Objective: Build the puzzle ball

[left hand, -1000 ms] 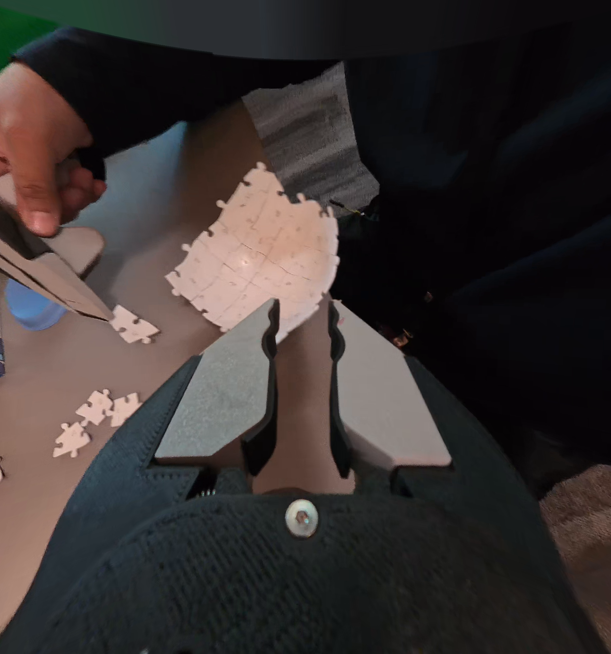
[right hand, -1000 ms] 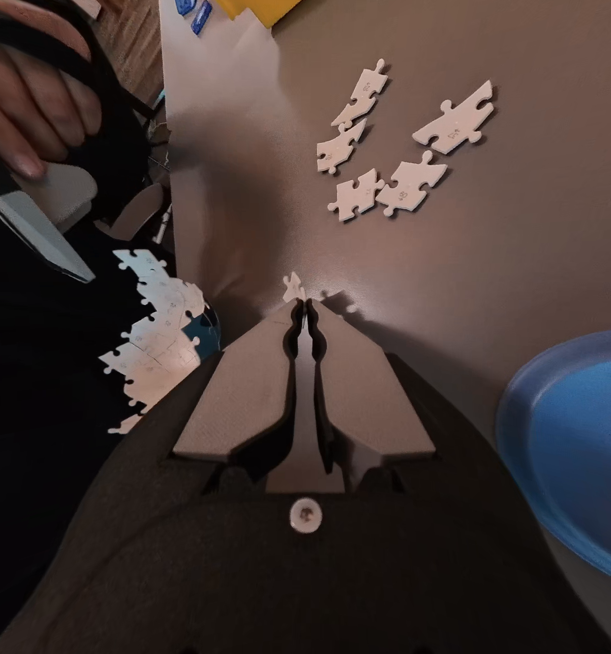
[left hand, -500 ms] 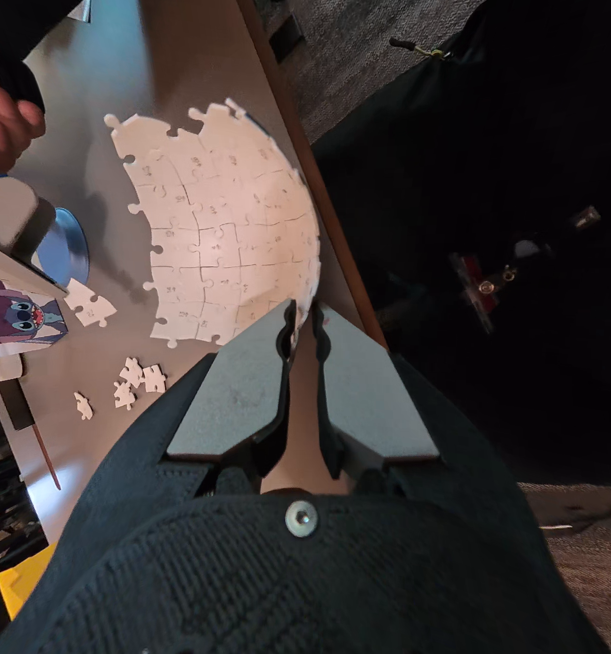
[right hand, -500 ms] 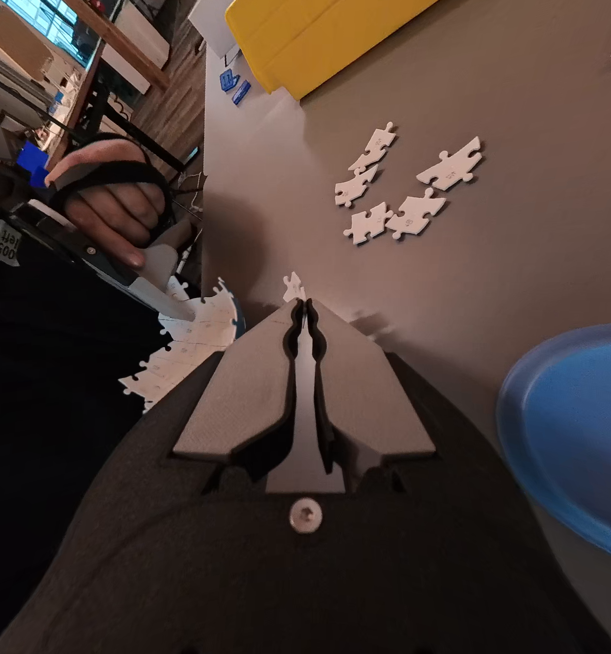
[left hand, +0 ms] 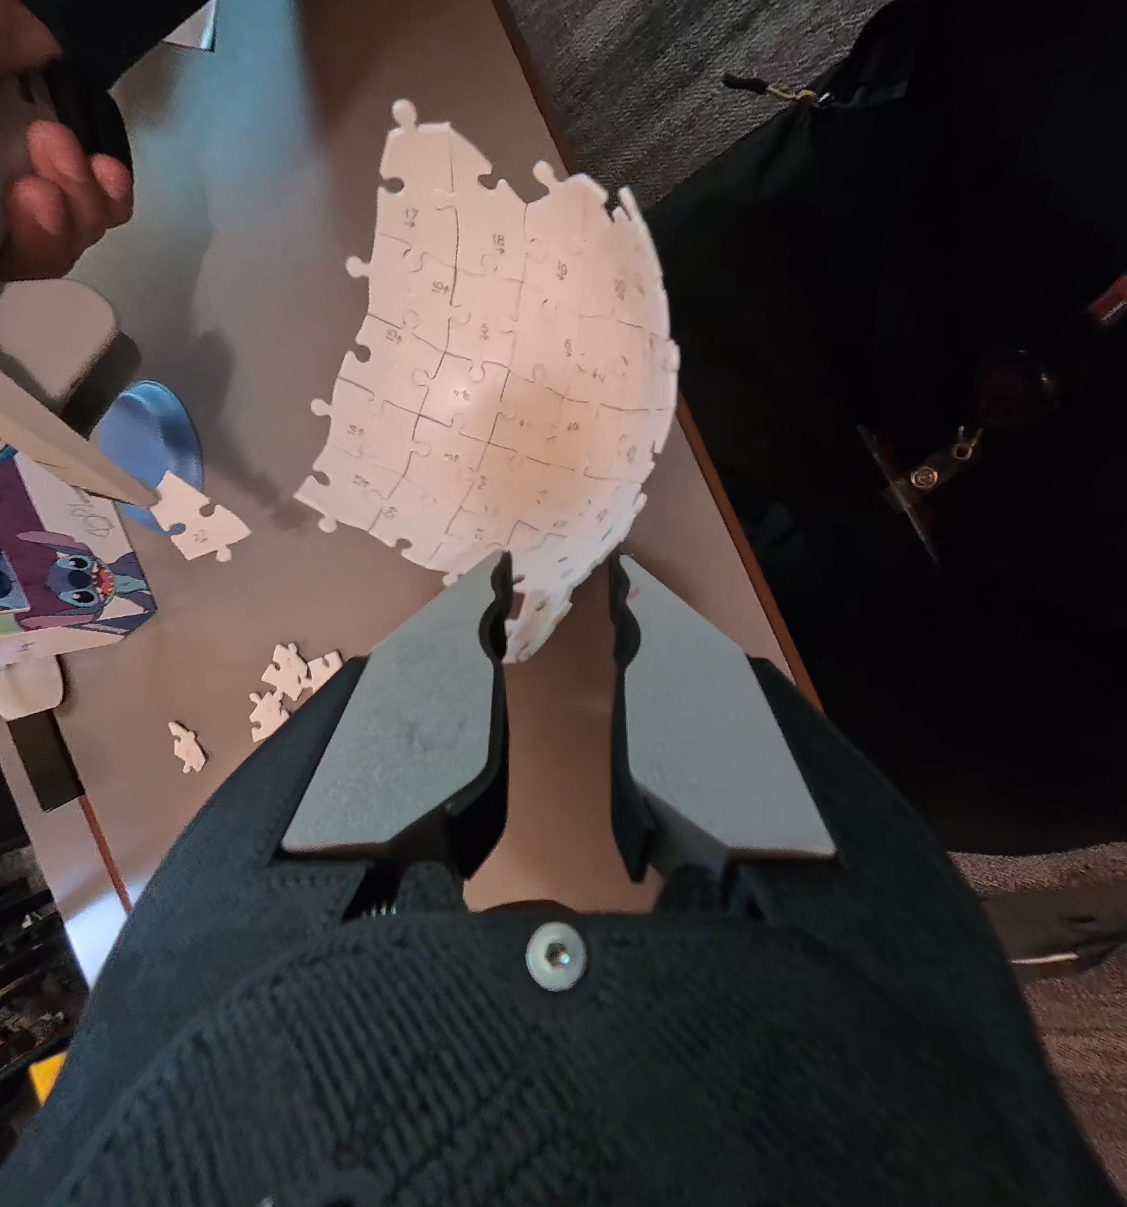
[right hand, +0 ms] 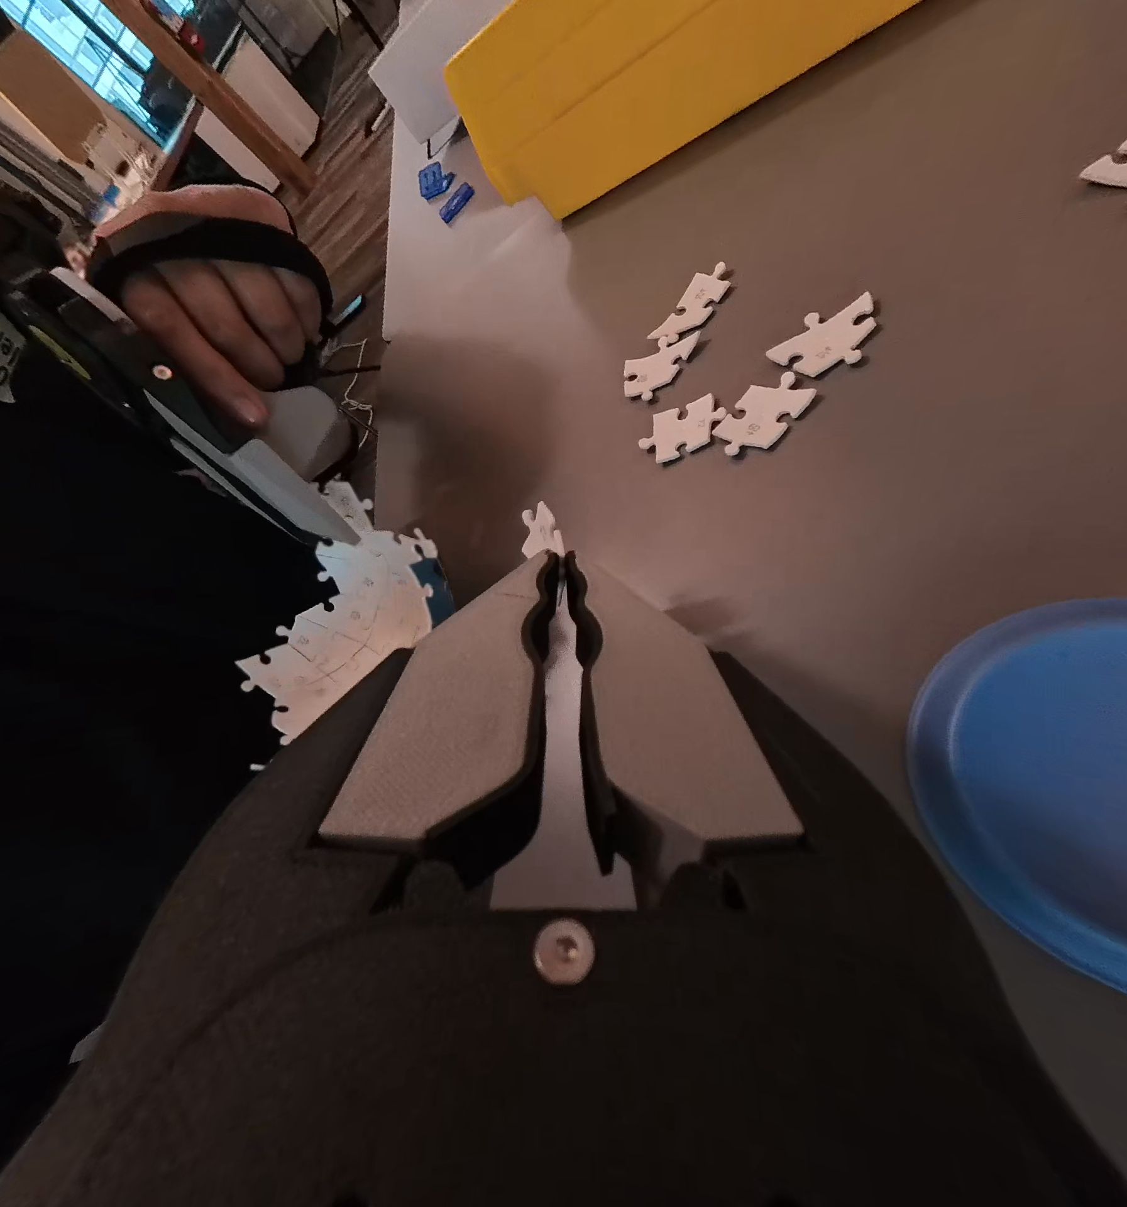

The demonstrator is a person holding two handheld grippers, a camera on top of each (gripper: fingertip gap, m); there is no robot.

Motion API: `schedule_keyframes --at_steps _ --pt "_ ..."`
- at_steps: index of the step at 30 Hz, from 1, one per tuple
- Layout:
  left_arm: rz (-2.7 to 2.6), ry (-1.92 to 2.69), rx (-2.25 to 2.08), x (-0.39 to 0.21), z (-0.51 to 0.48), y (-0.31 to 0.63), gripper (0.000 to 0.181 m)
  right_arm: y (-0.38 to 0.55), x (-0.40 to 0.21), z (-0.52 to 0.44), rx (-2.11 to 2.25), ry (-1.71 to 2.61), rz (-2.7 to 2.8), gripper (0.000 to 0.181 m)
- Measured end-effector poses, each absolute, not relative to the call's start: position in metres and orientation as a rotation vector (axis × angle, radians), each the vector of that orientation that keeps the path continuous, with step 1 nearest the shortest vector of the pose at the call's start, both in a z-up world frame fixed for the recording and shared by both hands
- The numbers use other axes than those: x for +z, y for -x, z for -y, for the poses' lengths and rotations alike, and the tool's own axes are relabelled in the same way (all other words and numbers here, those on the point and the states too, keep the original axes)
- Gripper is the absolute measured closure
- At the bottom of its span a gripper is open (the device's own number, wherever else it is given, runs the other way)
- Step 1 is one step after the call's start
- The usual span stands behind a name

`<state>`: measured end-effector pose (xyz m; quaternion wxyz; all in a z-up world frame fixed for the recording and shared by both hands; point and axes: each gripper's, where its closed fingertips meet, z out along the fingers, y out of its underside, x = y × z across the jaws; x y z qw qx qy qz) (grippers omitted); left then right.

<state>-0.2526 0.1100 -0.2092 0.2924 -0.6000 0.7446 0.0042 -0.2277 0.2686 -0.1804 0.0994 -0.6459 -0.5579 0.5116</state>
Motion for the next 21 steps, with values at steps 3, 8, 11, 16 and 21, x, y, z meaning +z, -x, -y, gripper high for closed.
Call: schedule_keyframes --at_steps 3,8,11,16,21 --pt "-1.944 1.599 -0.005 -0.199 -0.104 0.257 0.152 0.227 -0.181 -0.269 1.502 1.913 1.649 0.181" --pt "-1.884 1.54 -0.036 -0.179 -0.086 0.25 0.151 0.228 -0.185 -0.269 1.479 1.928 1.661 0.181" --pt "-1.82 1.518 -0.114 -0.17 -0.071 0.23 0.154 0.227 -0.185 -0.271 1.477 1.932 1.655 0.181" --pt "-1.548 1.74 -0.194 -0.179 -0.078 0.201 0.16 0.226 -0.185 -0.274 1.485 1.941 1.632 0.181" --pt "-1.42 1.831 -0.174 -0.195 -0.078 0.184 0.154 0.226 -0.185 -0.275 1.486 1.942 1.628 0.181"
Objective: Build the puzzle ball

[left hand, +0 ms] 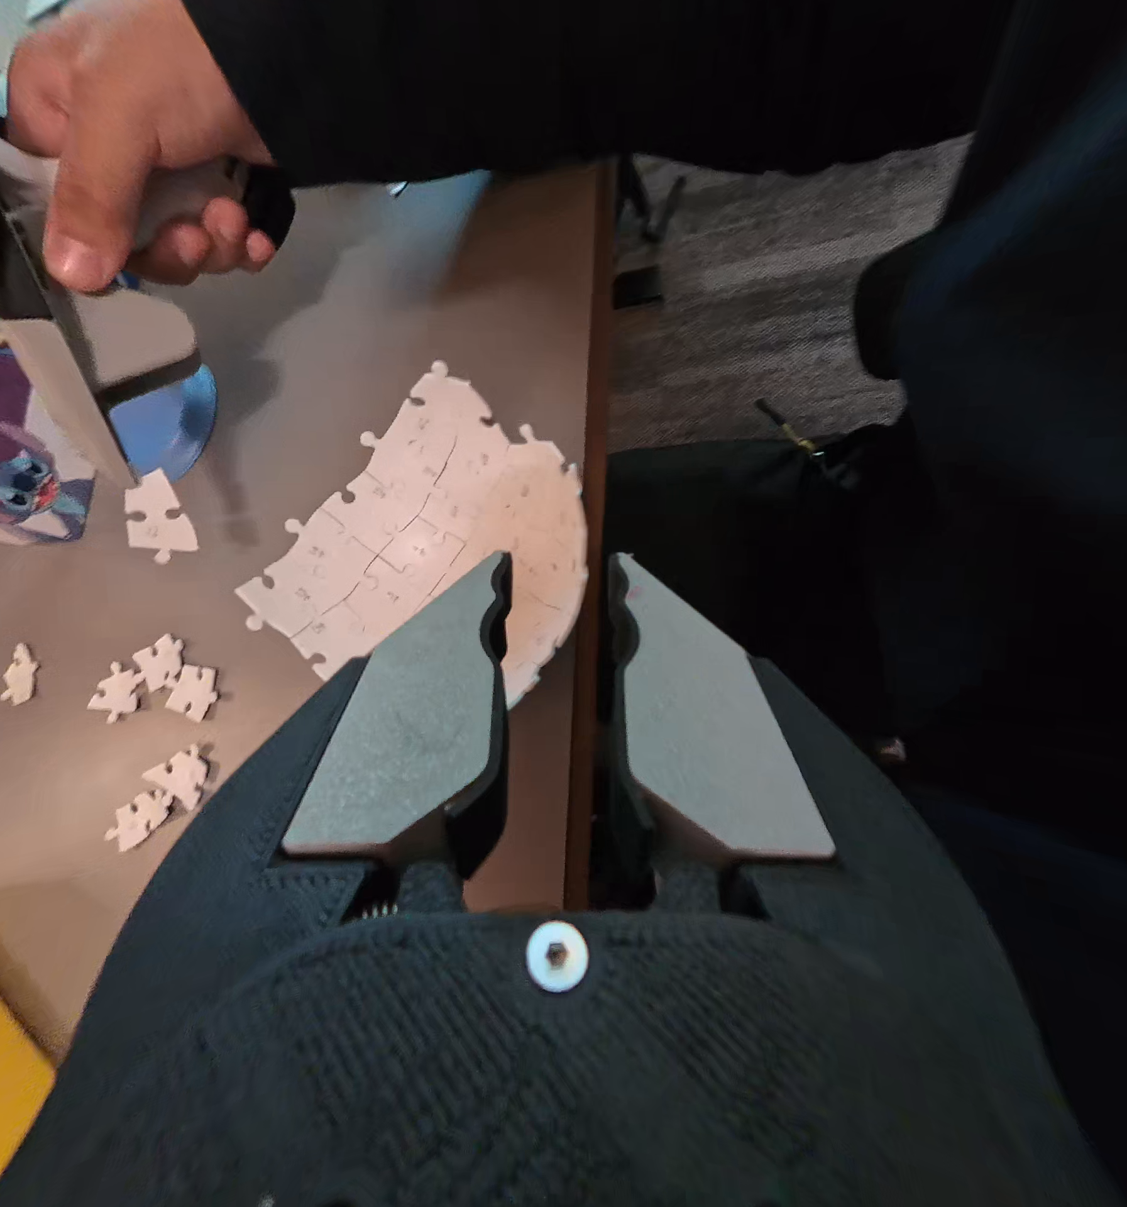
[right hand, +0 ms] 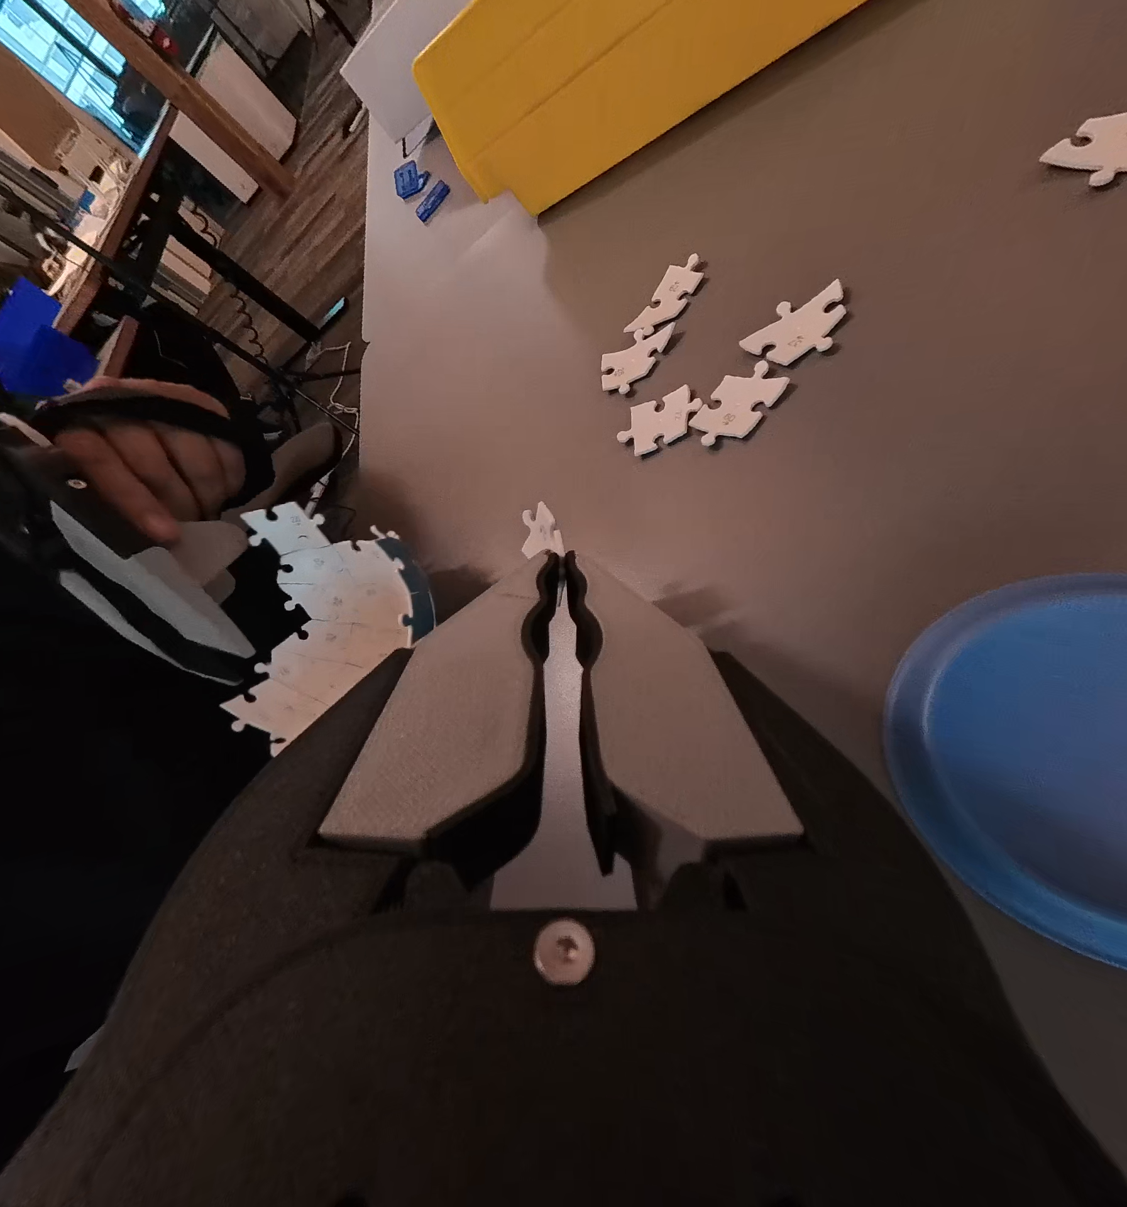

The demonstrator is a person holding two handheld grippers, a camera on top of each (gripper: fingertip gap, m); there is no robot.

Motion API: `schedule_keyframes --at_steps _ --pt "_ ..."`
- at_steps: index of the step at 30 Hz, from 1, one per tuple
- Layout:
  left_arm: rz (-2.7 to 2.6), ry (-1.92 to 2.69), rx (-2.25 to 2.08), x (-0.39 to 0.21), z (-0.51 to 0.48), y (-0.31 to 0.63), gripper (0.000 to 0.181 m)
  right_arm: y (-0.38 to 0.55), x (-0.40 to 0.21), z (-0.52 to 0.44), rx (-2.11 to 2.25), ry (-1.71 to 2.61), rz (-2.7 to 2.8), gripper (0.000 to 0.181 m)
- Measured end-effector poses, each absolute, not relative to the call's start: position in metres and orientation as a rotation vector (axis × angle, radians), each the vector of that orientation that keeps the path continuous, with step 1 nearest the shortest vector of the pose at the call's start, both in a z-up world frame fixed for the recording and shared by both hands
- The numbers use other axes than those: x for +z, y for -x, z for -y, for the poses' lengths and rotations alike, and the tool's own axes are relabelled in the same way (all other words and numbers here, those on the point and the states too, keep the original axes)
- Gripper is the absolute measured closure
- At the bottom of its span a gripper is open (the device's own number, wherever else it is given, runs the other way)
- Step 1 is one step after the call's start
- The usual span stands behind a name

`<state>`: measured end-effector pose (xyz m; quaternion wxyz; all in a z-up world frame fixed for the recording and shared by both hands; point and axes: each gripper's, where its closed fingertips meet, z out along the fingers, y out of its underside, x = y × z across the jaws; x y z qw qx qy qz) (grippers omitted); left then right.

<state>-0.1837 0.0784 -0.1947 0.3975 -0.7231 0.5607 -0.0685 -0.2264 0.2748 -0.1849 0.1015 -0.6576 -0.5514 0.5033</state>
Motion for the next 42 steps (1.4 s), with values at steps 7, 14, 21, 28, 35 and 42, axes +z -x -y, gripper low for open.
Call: schedule_keyframes --at_steps 7,14,21,28,35,42 --pt "-1.447 1.916 0.005 -0.228 -0.092 0.183 0.175 0.226 -0.183 -0.273 1.493 1.929 1.63 0.181" --pt "-1.52 1.938 -0.001 -0.218 -0.099 0.222 0.172 0.223 -0.181 -0.273 1.506 1.925 1.628 0.181" --pt "-1.467 2.02 -0.037 -0.216 -0.113 0.265 0.159 0.222 -0.181 -0.273 1.505 1.921 1.628 0.181" --pt "-1.304 2.002 -0.121 -0.187 -0.11 0.295 0.152 0.223 -0.182 -0.273 1.494 1.923 1.631 0.181" --pt "-1.318 1.791 -0.322 -0.151 -0.064 0.246 0.148 0.224 -0.183 -0.271 1.475 1.926 1.644 0.181" --pt "-1.226 1.902 -0.121 -0.184 -0.089 0.241 0.148 0.225 -0.186 -0.271 1.483 1.941 1.64 0.181"
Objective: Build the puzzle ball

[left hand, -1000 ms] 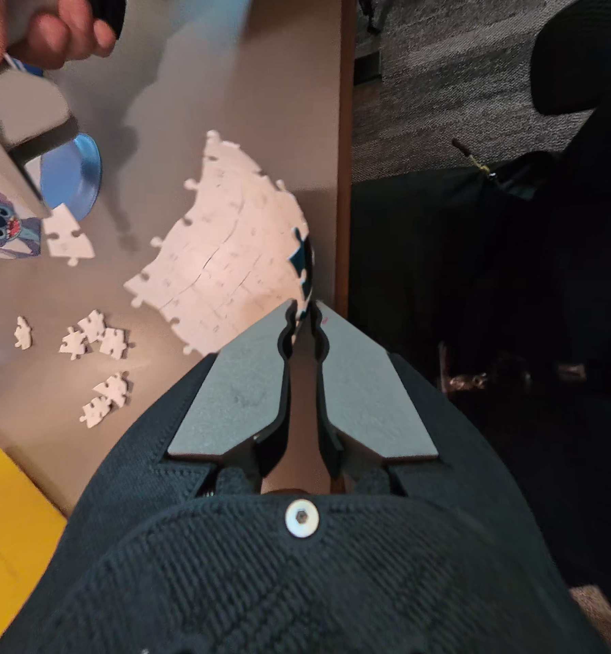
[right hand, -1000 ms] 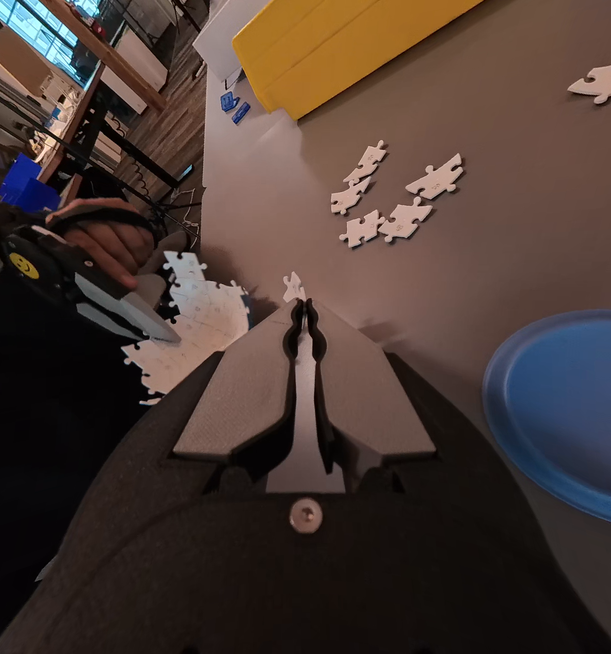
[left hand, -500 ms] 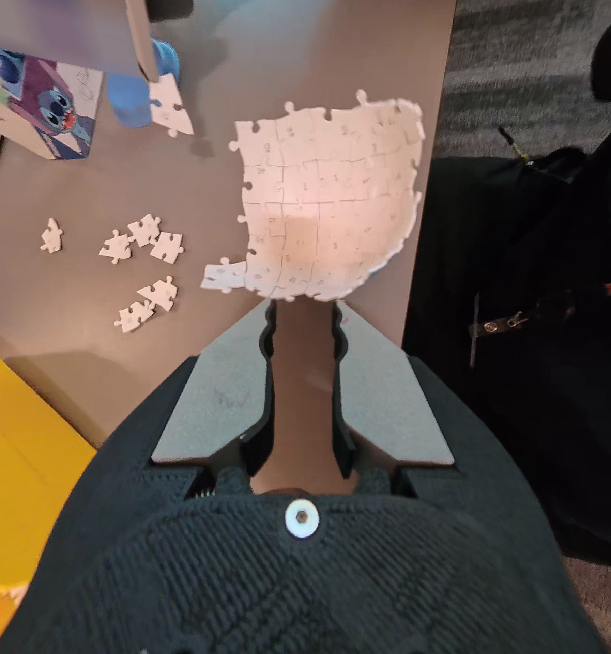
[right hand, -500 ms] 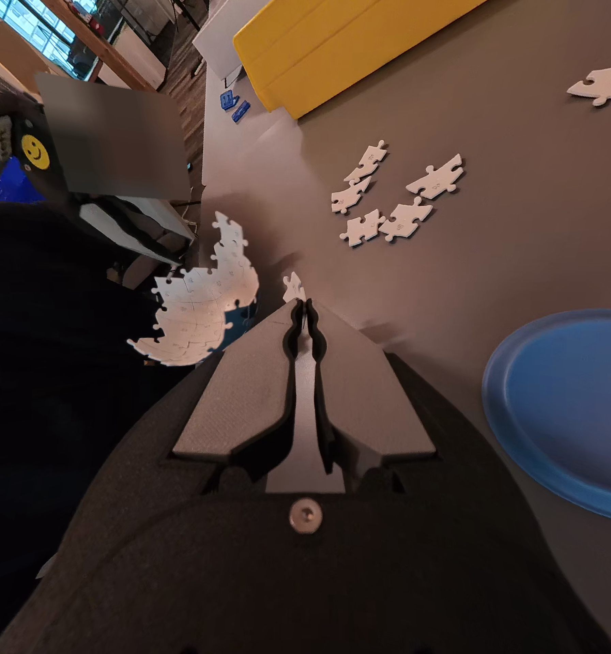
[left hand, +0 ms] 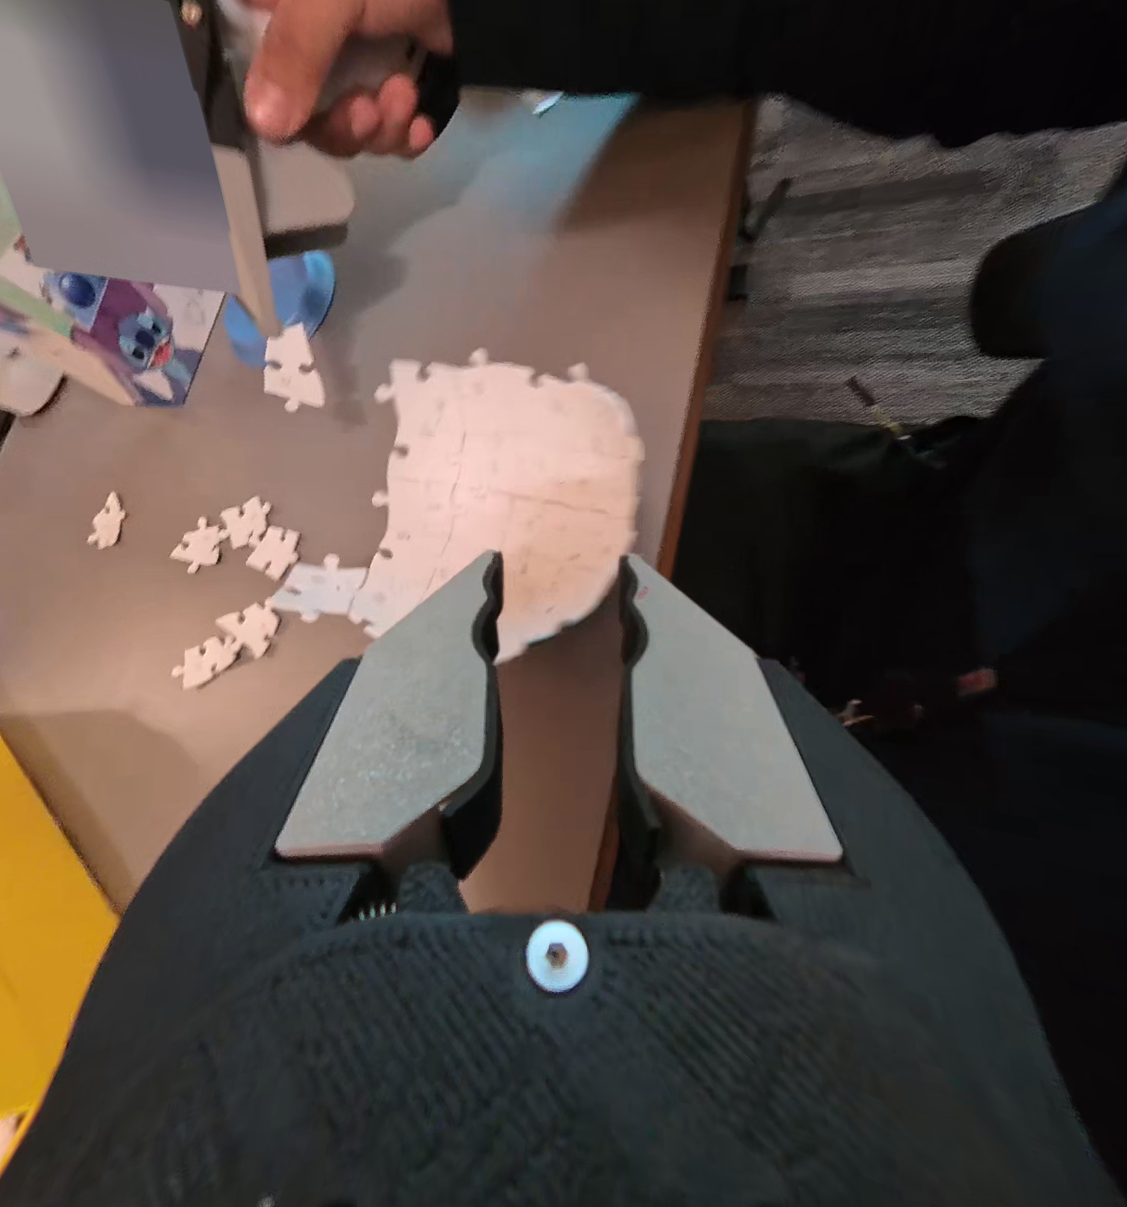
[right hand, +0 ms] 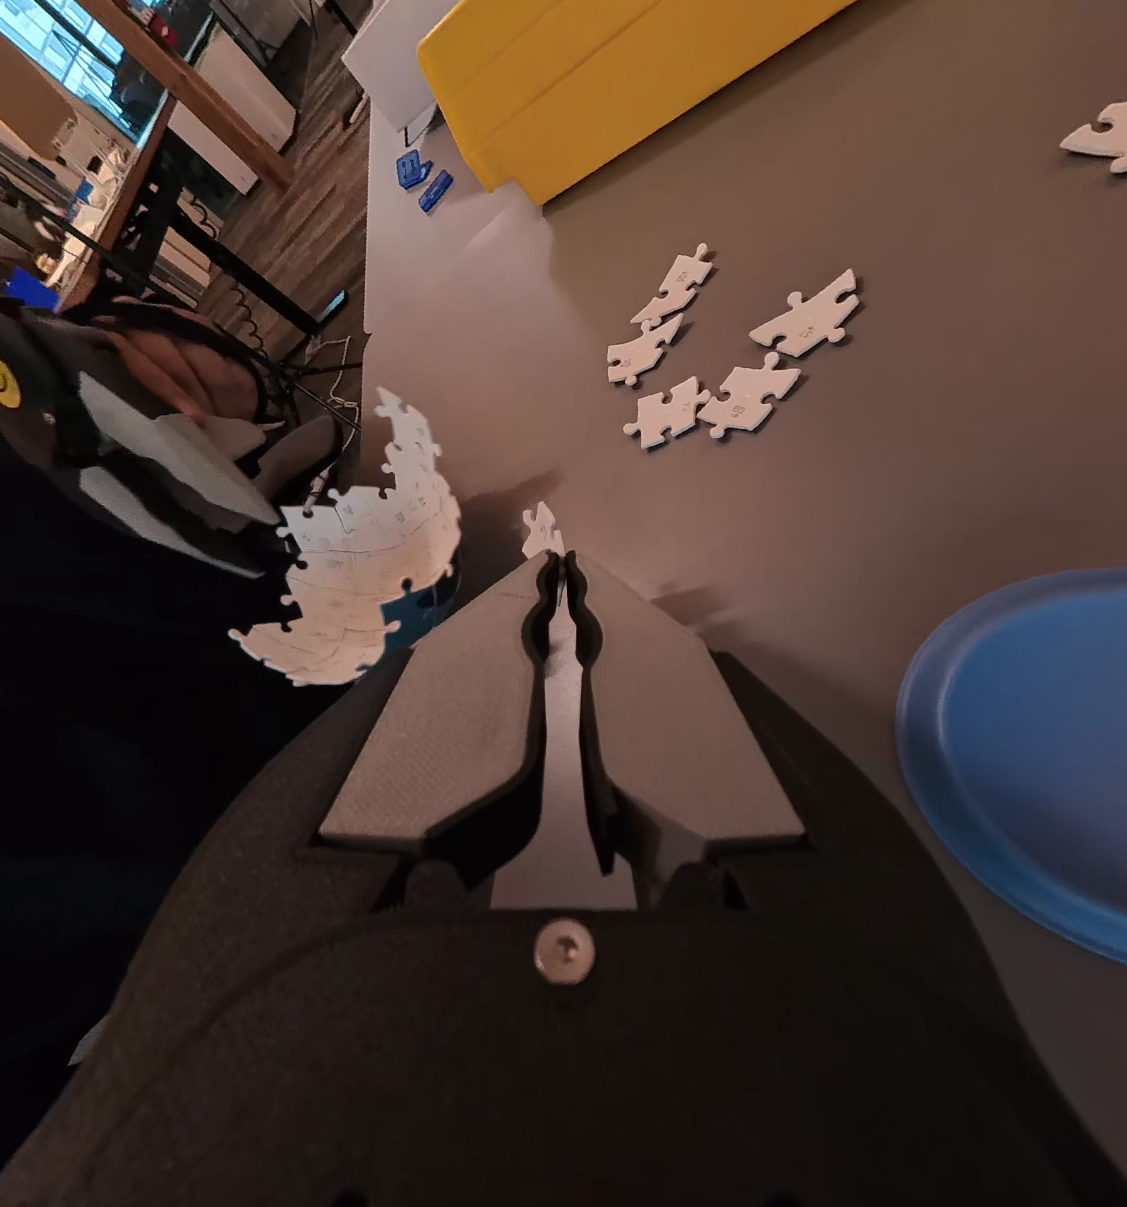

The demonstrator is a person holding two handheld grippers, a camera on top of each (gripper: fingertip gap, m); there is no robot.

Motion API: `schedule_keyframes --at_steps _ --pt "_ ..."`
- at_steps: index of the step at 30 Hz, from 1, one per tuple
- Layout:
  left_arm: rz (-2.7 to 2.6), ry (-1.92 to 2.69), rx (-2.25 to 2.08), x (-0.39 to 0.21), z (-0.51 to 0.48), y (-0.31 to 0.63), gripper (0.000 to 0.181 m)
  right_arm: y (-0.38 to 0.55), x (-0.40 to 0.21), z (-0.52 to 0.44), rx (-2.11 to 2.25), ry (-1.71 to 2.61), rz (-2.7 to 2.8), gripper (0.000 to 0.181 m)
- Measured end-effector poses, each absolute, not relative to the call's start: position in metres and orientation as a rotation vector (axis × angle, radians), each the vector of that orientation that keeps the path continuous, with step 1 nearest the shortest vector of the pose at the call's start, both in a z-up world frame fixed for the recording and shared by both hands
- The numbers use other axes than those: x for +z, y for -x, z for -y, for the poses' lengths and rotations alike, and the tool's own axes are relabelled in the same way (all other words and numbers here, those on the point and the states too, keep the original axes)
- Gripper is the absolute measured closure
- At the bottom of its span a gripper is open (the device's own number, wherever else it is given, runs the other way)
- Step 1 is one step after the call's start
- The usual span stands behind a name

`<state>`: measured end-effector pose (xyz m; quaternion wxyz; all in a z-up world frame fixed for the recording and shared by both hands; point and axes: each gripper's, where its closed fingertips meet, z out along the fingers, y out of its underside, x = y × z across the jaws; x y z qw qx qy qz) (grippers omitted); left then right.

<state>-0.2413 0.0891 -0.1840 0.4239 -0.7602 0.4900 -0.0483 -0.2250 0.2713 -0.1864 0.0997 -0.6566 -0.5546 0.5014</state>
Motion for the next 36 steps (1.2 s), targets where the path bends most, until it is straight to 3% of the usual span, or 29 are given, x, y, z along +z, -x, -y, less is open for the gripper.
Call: schedule_keyframes --at_steps 7,18,24,36 --pt "-1.187 2.012 0.051 -0.21 -0.114 0.283 0.152 0.225 -0.184 -0.268 1.486 1.929 1.645 0.181" --pt "-1.131 1.982 0.062 -0.189 -0.118 0.296 0.148 0.222 -0.187 -0.273 1.442 1.96 1.61 0.181" --pt "-1.167 1.918 -0.113 -0.164 -0.092 0.272 0.146 0.221 -0.189 -0.276 1.422 1.972 1.605 0.181" --pt "-1.386 1.902 -0.088 -0.203 -0.077 0.215 0.148 0.217 -0.19 -0.28 1.427 1.979 1.56 0.181"
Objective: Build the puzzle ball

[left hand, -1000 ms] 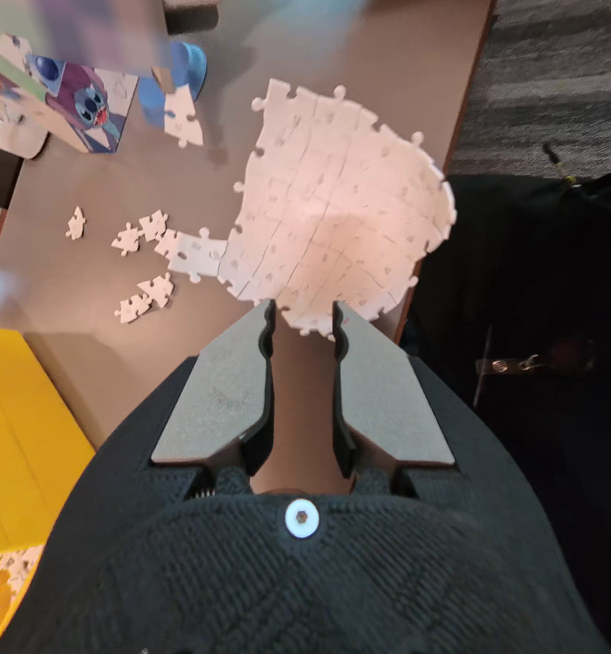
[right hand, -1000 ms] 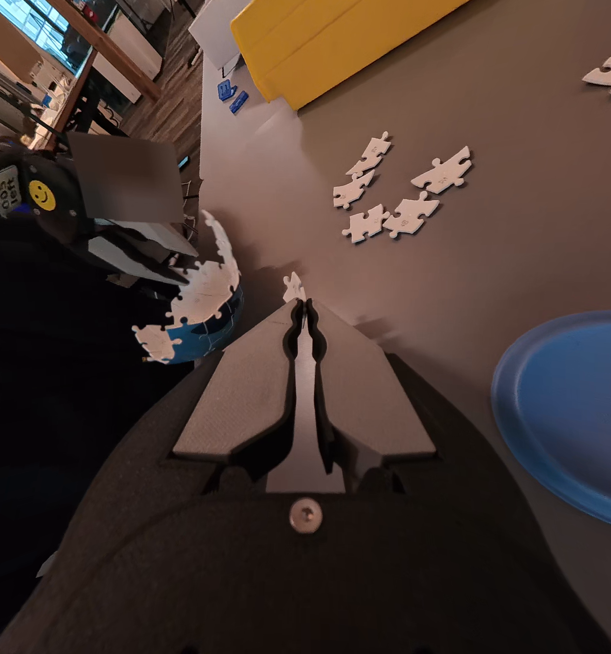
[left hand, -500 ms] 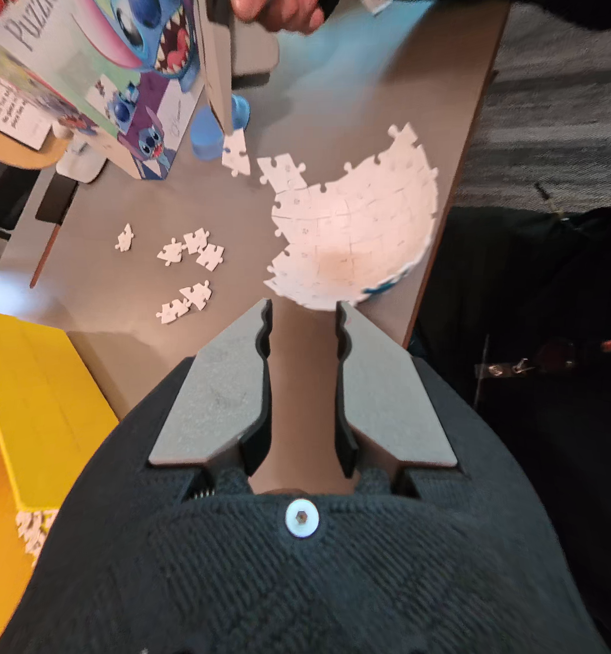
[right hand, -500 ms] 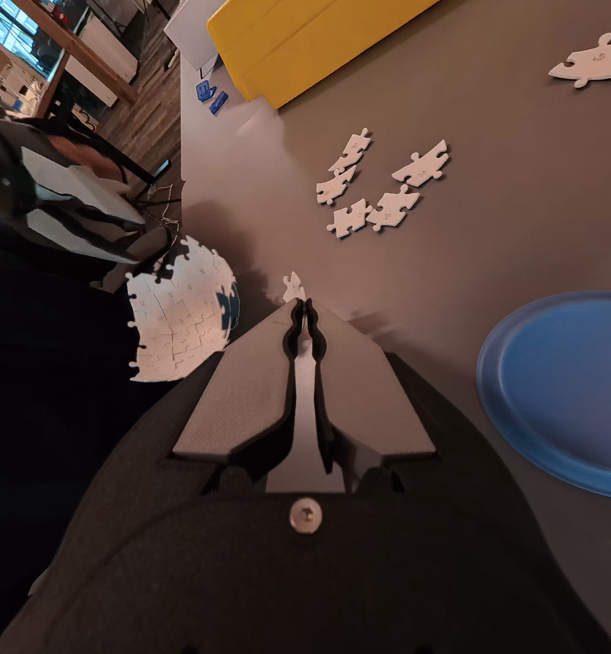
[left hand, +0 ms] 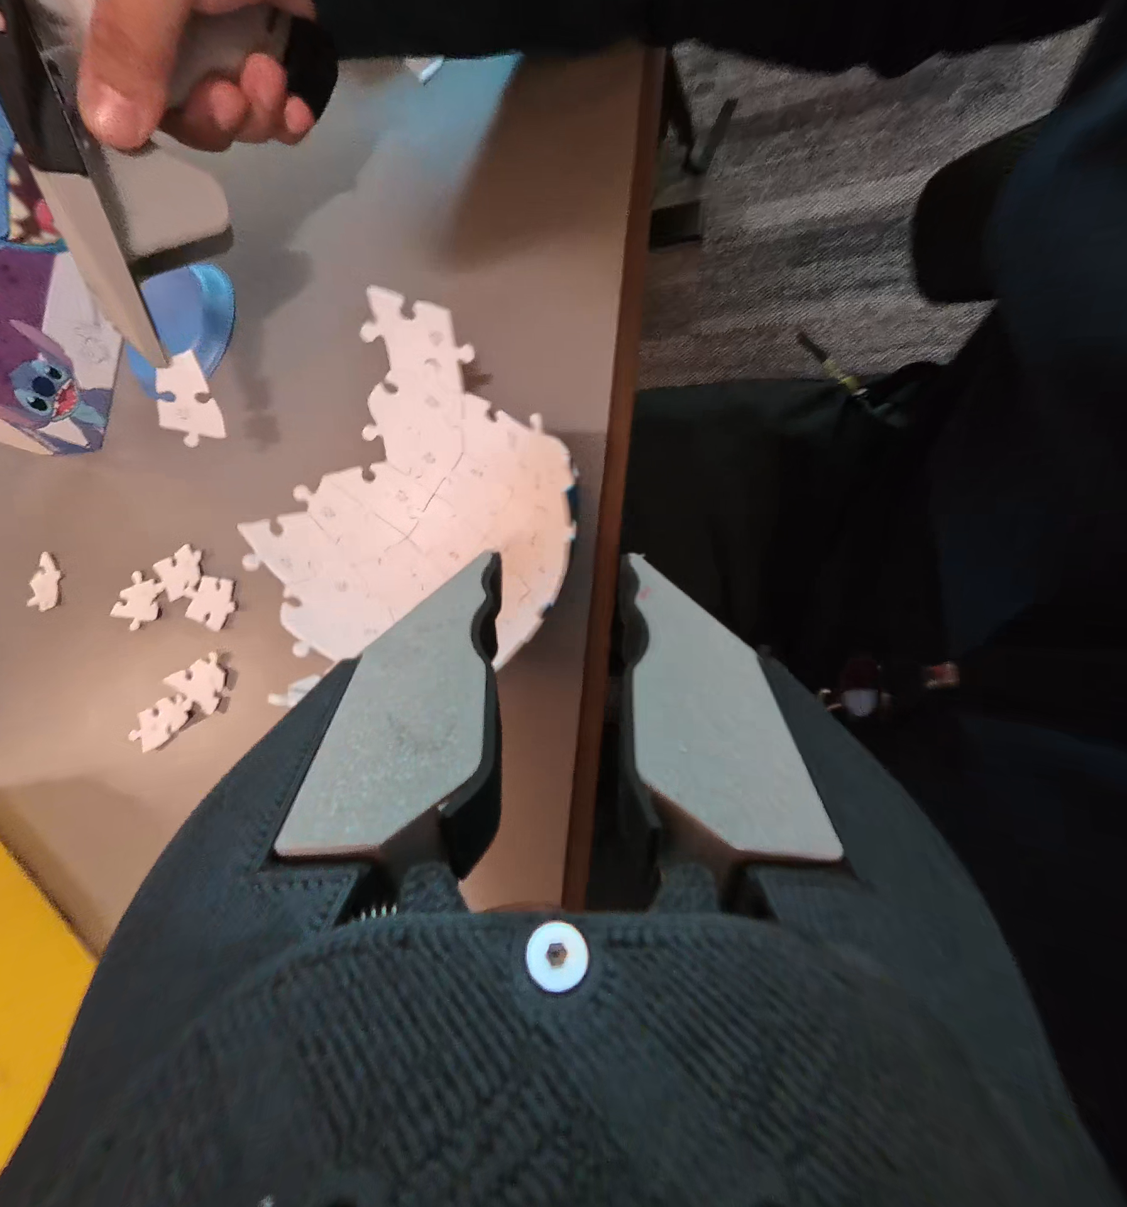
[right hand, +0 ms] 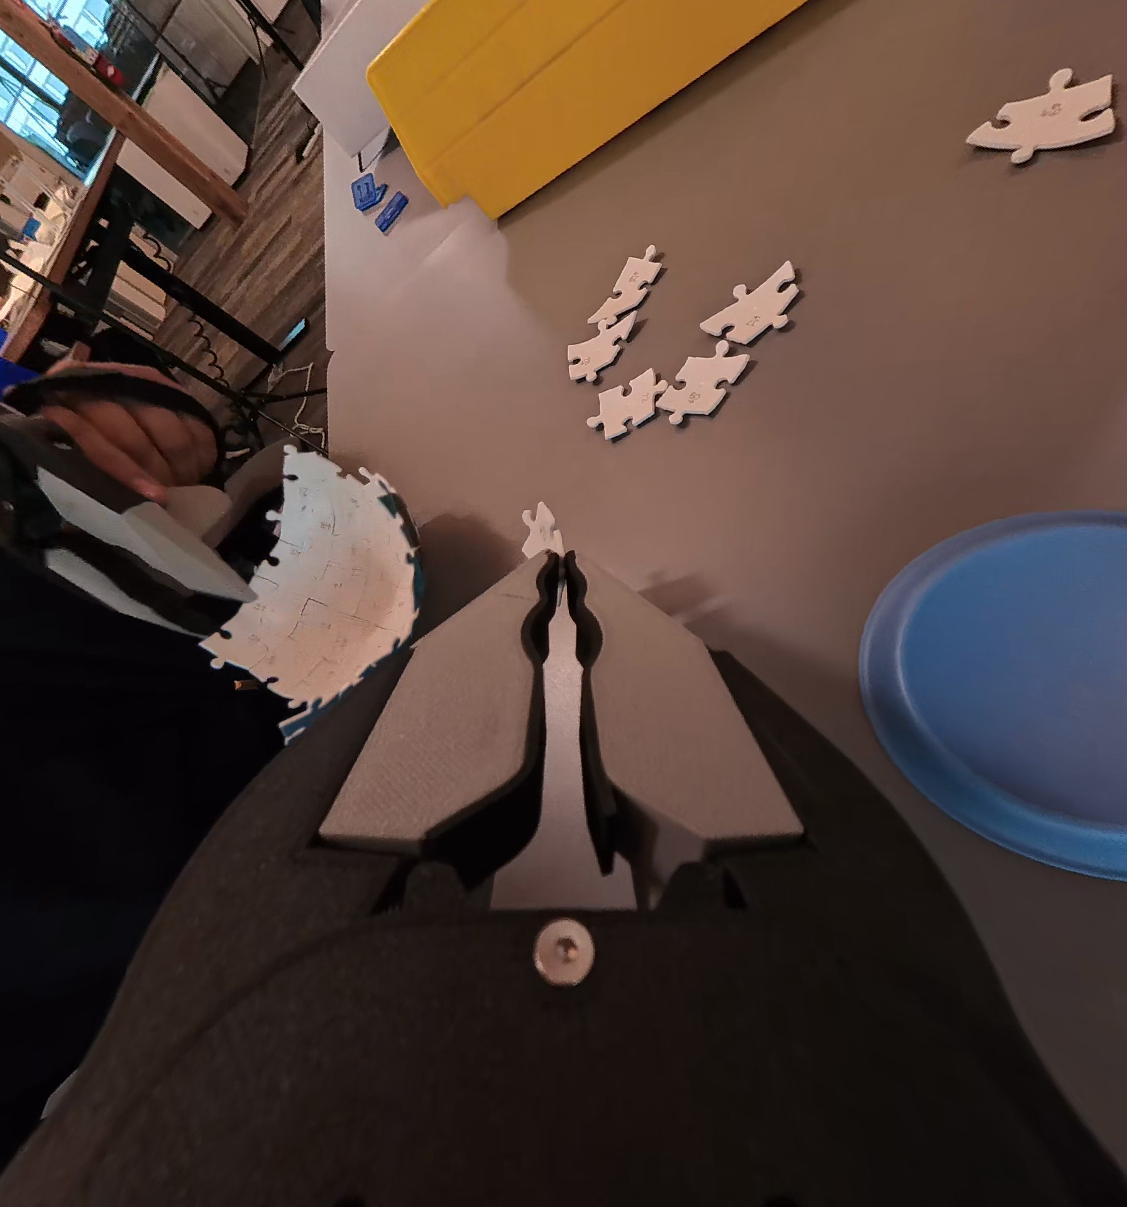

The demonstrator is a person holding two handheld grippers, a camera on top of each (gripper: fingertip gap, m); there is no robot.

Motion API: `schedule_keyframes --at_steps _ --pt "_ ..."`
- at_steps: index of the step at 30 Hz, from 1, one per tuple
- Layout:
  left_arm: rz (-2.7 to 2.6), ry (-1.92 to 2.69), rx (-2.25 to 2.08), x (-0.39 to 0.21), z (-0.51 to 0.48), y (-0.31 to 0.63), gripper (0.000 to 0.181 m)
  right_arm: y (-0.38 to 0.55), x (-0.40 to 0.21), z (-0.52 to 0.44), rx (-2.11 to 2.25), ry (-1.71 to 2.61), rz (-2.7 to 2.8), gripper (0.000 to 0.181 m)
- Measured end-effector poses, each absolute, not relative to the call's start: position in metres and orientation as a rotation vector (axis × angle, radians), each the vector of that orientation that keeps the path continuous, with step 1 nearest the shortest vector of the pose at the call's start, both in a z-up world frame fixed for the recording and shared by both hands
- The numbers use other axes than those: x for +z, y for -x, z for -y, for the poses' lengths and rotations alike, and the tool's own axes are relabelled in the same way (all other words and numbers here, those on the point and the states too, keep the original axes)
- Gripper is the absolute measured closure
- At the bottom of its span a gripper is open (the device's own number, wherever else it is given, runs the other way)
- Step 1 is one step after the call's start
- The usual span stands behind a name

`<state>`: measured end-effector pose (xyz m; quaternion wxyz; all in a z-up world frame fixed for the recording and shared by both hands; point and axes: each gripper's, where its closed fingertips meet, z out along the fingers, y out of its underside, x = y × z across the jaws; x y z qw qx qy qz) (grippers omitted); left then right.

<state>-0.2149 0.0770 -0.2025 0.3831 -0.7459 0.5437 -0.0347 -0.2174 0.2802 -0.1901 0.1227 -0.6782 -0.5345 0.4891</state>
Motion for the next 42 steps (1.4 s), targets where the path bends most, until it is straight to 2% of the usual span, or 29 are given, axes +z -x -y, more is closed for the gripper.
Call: schedule_keyframes --at_steps 5,11,20,29,35,42 --pt "-1.451 1.949 0.07 -0.235 -0.097 0.232 0.174 0.217 -0.191 -0.279 1.423 1.978 1.561 0.181" --pt "-1.632 1.846 0.074 -0.235 -0.117 0.254 0.177 0.216 -0.196 -0.276 1.426 1.989 1.568 0.181" --pt "-1.81 1.743 0.026 -0.237 -0.166 0.282 0.174 0.213 -0.189 -0.287 1.409 1.964 1.455 0.181" --pt "-1.757 1.707 -0.002 -0.23 -0.165 0.28 0.149 0.197 -0.16 -0.275 1.334 1.901 1.219 0.181" --pt "-1.618 1.658 -0.081 -0.185 -0.156 0.279 0.149 0.19 -0.113 -0.247 1.377 1.796 1.049 0.181" --pt "-1.191 1.838 -0.418 -0.13 -0.165 0.247 0.153 0.207 -0.076 -0.2 1.542 1.667 0.914 0.181"
